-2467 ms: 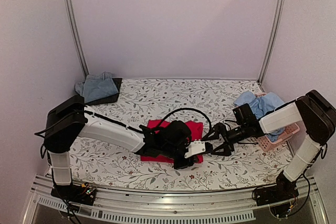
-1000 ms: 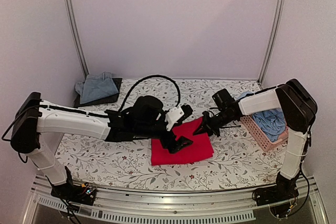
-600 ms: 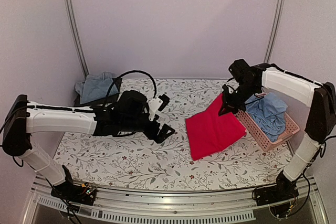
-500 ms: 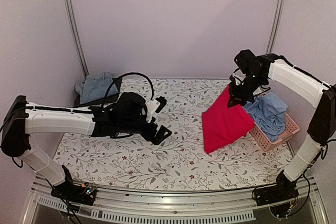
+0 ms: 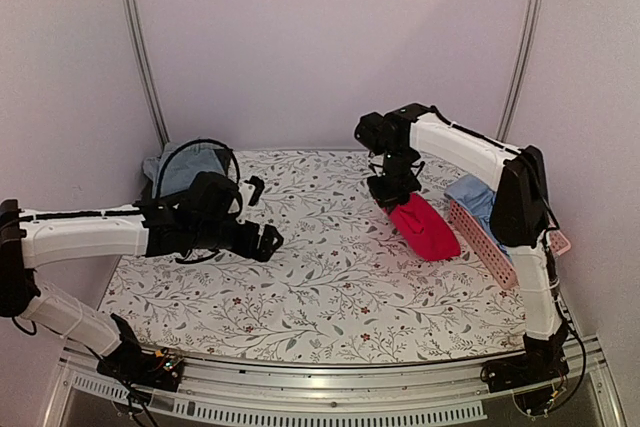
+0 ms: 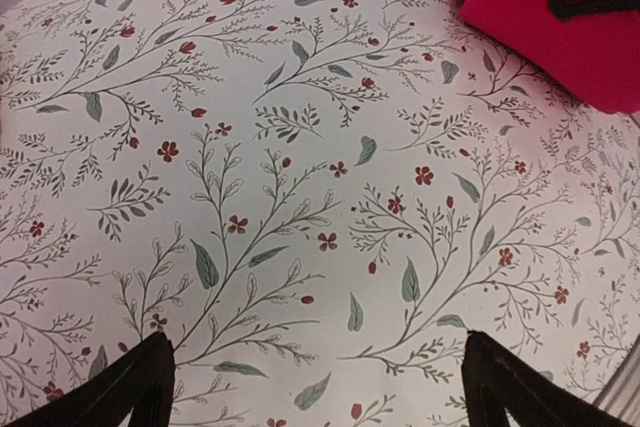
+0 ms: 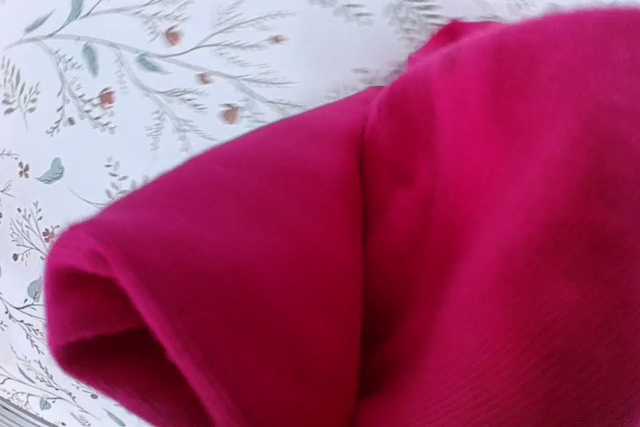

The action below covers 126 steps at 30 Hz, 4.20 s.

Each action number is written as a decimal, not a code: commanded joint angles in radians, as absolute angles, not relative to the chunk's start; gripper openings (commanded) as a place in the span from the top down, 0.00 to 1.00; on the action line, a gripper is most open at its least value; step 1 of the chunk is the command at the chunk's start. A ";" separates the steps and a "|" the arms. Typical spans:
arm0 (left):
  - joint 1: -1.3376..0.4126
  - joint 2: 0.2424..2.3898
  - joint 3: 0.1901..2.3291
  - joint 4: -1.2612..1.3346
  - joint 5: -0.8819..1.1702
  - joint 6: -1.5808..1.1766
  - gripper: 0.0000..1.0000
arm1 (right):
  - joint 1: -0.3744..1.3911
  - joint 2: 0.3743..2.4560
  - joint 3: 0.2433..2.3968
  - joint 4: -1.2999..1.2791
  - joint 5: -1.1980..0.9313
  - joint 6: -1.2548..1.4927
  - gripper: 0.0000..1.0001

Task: Fold and stack the mixed laundry pile
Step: Turn over the square-folded T-shirt at the center of the board, then adjust the square-folded T-shirt at the center of the board, then pick up the square-folded T-shirt from the center of the board, then pass from the right arm to the left

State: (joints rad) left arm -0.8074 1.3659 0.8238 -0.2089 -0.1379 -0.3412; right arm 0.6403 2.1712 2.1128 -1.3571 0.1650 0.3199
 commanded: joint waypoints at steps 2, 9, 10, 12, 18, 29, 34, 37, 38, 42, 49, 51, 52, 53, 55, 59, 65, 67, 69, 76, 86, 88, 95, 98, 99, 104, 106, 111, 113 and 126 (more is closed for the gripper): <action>-0.741 1.220 0.731 -0.242 -0.085 -0.499 0.00 | 0.782 2.421 2.359 -1.362 -0.030 0.326 1.00; -0.662 1.116 0.638 -0.225 0.018 -0.588 0.00 | 0.867 2.510 2.315 -1.136 -0.376 0.361 0.82; -0.657 1.107 0.626 -0.219 0.029 -0.605 0.00 | 0.869 2.507 2.313 -1.093 -0.456 0.365 0.72; -0.645 1.097 0.610 -0.207 0.055 -0.644 0.00 | 0.868 2.482 2.306 -0.974 -0.599 0.377 0.53; -0.646 1.111 0.591 -0.083 0.198 -0.711 0.00 | 0.753 2.216 2.044 -0.669 -0.810 0.433 0.31; -0.813 1.647 0.959 -0.073 0.357 -0.517 0.24 | 0.543 2.004 1.500 -0.658 -0.621 0.294 0.57; -0.820 1.874 1.092 -0.141 0.364 -0.509 0.39 | 0.545 2.015 1.337 -0.628 -0.600 0.275 0.61; -0.787 1.931 1.108 -0.170 0.345 -0.498 0.44 | 0.562 1.992 1.236 -0.581 -0.632 0.301 0.62; -0.771 1.941 1.107 -0.173 0.345 -0.492 0.46 | 0.579 1.979 1.207 -0.568 -0.643 0.310 0.62; -0.671 1.964 1.122 -0.199 0.323 -0.463 0.53 | 0.668 1.945 1.162 -0.522 -0.693 0.356 0.62; -0.582 1.833 1.123 -0.195 0.393 -0.464 0.33 | 0.746 1.837 1.384 -0.636 -0.373 0.288 0.60; -0.559 1.743 1.061 -0.153 0.410 -0.537 0.23 | 0.798 1.817 1.452 -0.660 -0.310 0.247 0.60; -0.548 1.698 1.022 -0.121 0.419 -0.583 0.19 | 0.833 1.814 1.474 -0.664 -0.286 0.231 0.60; -0.537 1.654 0.976 -0.095 0.427 -0.619 0.15 | 0.872 1.813 1.489 -0.660 -0.260 0.210 0.59; -0.515 1.580 0.896 -0.052 0.432 -0.686 0.08 | 0.953 1.816 1.493 -0.642 -0.223 0.157 0.57; -0.495 1.483 0.766 -0.018 0.424 -0.792 0.00 | 1.088 1.859 1.506 -0.641 -0.156 0.054 0.53; -0.496 1.354 0.574 0.109 0.410 -0.971 0.00 | 1.200 1.917 1.476 -0.599 -0.032 -0.017 0.56; -0.495 1.320 0.531 0.138 0.398 -0.998 0.00 | 1.215 1.933 1.473 -0.570 -0.013 -0.039 0.56; -0.495 1.290 0.507 0.139 0.381 -1.004 0.00 | 1.222 1.951 1.485 -0.550 -0.006 -0.057 0.56; -0.494 1.256 0.493 0.091 0.326 -1.011 0.00 | 1.237 2.056 1.511 -0.524 0.072 -0.120 0.60; -0.494 1.290 0.401 0.232 0.285 -1.210 0.00 | 1.246 2.151 1.498 -0.464 0.097 -0.170 0.76; -0.494 1.315 0.377 0.292 0.295 -1.252 0.00 | 1.246 2.143 1.504 -0.460 0.108 -0.182 0.84; -0.511 1.427 0.417 0.391 0.357 -1.281 0.00 | 1.213 2.054 1.527 -0.407 0.038 -0.194 1.00; -0.534 1.495 0.429 0.465 0.381 -1.310 0.00 | 1.189 2.018 1.531 -0.383 0.011 -0.167 1.00; -0.542 1.521 0.433 0.483 0.390 -1.324 0.00 | 1.184 2.009 1.531 -0.374 0.011 -0.160 1.00; -0.591 1.645 0.452 0.660 0.422 -1.413 0.00 | 1.179 1.997 1.554 -0.359 -0.041 -0.156 1.00; -0.620 1.695 0.476 0.684 0.427 -1.429 0.00 | 1.179 2.006 1.577 -0.364 -0.047 -0.160 1.00; -0.653 1.796 0.507 0.758 0.448 -1.492 0.00 | 1.179 2.038 1.639 -0.376 -0.047 -0.163 1.00; -0.654 1.825 0.487 0.824 0.452 -1.529 0.00 | 1.178 2.052 1.668 -0.384 -0.044 -0.163 1.00; -0.565 1.855 0.835 0.171 0.465 -1.010 1.00 | 1.173 1.957 1.569 -0.378 -0.033 -0.101 0.57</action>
